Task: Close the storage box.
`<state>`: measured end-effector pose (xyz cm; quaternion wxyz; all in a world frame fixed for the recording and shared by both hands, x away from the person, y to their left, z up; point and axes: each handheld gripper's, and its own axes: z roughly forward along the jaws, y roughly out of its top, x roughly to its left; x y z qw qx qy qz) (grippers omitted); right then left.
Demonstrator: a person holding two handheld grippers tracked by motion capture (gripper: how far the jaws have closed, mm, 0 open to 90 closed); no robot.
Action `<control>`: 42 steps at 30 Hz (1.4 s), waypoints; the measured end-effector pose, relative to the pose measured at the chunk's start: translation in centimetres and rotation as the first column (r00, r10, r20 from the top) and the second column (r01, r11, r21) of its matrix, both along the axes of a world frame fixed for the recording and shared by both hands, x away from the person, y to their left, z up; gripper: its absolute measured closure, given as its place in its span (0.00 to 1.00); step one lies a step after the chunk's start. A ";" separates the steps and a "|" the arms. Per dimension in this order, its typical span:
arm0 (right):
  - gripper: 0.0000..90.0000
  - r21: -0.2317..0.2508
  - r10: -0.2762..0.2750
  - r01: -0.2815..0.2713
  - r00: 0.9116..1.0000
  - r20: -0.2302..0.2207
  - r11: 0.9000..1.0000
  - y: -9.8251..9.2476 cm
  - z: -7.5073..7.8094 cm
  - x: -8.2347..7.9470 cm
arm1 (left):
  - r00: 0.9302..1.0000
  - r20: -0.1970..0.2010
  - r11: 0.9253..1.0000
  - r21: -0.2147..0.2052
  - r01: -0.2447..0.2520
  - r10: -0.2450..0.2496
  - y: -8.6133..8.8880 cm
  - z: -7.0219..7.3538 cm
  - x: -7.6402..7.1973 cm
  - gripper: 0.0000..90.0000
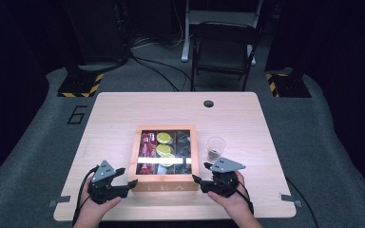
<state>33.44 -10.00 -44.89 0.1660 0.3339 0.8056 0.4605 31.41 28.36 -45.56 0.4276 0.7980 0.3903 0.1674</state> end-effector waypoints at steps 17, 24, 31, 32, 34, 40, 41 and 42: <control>0.40 0.003 -0.066 0.066 0.998 0.019 0.998 -1.8 0.6 0.6 | 0.996 0.020 0.995 -0.041 -0.090 0.091 2.4 0.7 1.2 0.38; 0.42 -0.008 -0.079 0.079 0.997 0.016 0.997 -2.3 0.3 0.8 | 0.992 0.009 0.992 -0.029 -0.123 0.123 3.4 0.2 1.9 0.39; 0.43 -0.002 -0.090 0.090 0.996 -0.012 0.996 -2.7 -0.3 1.2 | 0.990 0.007 0.989 -0.036 -0.140 0.141 4.1 0.1 2.1 0.40; 0.43 0.000 -0.094 0.094 0.996 -0.014 0.996 -2.7 -0.5 1.3 | 0.990 0.008 0.989 -0.037 -0.140 0.141 4.2 0.0 2.2 0.40; 0.43 -0.003 -0.102 0.102 0.995 -0.022 0.995 -2.9 -0.7 1.4 | 0.989 0.012 0.988 -0.043 -0.148 0.149 4.3 -0.3 2.3 0.40; 0.44 -0.042 -0.103 0.103 0.995 -0.009 0.994 -2.9 -1.1 1.5 | 0.989 -0.003 0.987 -0.048 -0.151 0.151 4.8 -1.0 2.8 0.41; 0.44 -0.044 -0.108 0.108 0.994 -0.012 0.993 -2.8 -1.1 1.4 | 0.988 -0.009 0.987 -0.055 -0.153 0.153 4.8 -1.0 2.9 0.41; 0.44 -0.047 -0.110 0.110 0.994 -0.014 0.993 -2.8 -1.2 1.4 | 0.988 -0.010 0.986 -0.056 -0.156 0.155 4.8 -1.1 2.9 0.41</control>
